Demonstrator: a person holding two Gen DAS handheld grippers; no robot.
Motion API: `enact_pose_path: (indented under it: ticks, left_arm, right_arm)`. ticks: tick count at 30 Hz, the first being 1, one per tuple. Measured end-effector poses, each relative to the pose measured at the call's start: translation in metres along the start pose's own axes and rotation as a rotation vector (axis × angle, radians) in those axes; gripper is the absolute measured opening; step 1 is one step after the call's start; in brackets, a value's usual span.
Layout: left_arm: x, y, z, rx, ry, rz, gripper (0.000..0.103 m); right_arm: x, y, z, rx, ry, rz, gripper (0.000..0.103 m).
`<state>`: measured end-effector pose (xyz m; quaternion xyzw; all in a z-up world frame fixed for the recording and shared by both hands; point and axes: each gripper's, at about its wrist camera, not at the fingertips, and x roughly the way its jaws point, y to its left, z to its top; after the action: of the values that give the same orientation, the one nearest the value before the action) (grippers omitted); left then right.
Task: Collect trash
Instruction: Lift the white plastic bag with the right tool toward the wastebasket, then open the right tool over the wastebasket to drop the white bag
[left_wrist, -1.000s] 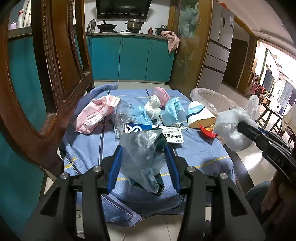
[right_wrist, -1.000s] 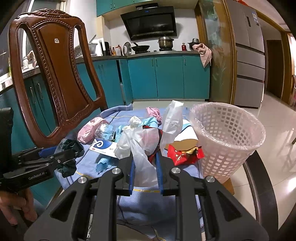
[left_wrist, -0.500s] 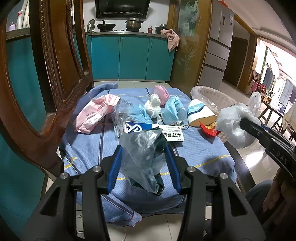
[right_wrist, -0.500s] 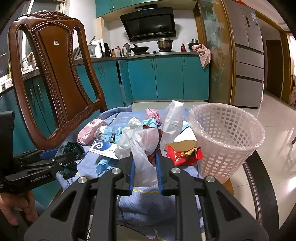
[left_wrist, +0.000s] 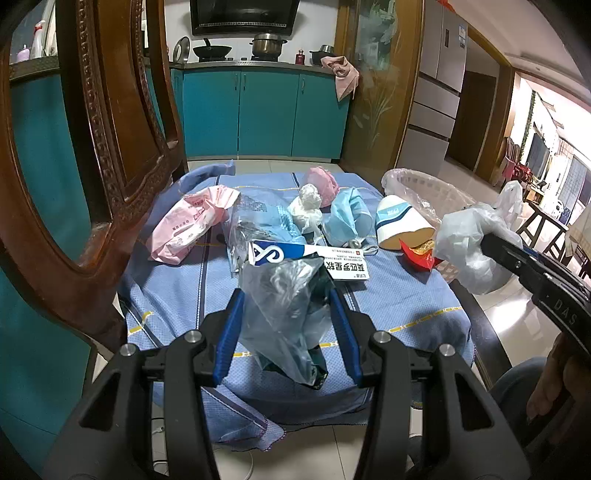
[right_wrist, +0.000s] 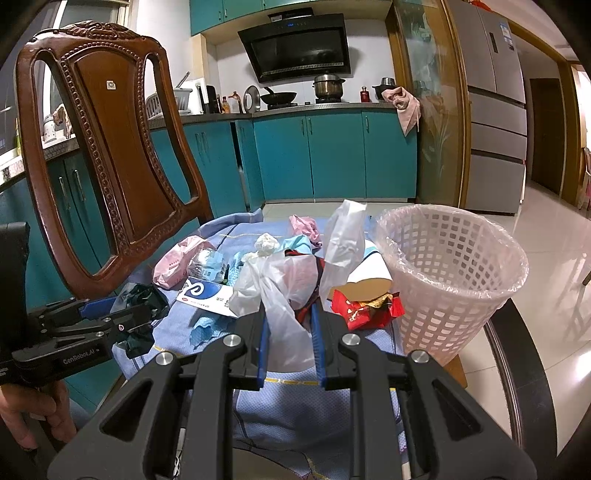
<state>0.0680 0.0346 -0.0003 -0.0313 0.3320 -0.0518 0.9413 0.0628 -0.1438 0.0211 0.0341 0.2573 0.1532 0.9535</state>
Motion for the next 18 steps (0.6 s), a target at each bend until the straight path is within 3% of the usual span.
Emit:
enact_pose_path:
  ticks: [10,15,18]
  left_arm:
    - [0.0,0.002,0.001,-0.005,-0.011,-0.006,0.048]
    - [-0.001,0.002,0.0,-0.007,-0.013,-0.007,0.048]
    - [-0.001,0.002,0.0,-0.007,-0.014,-0.007,0.048]
  right_arm:
    - [-0.004,-0.01,0.01,0.022,-0.04,-0.02,0.02]
    - [-0.01,-0.059,0.052,0.087,-0.159,-0.138,0.02]
    - [0.003,-0.095,0.069,0.129,-0.184,-0.207,0.02]
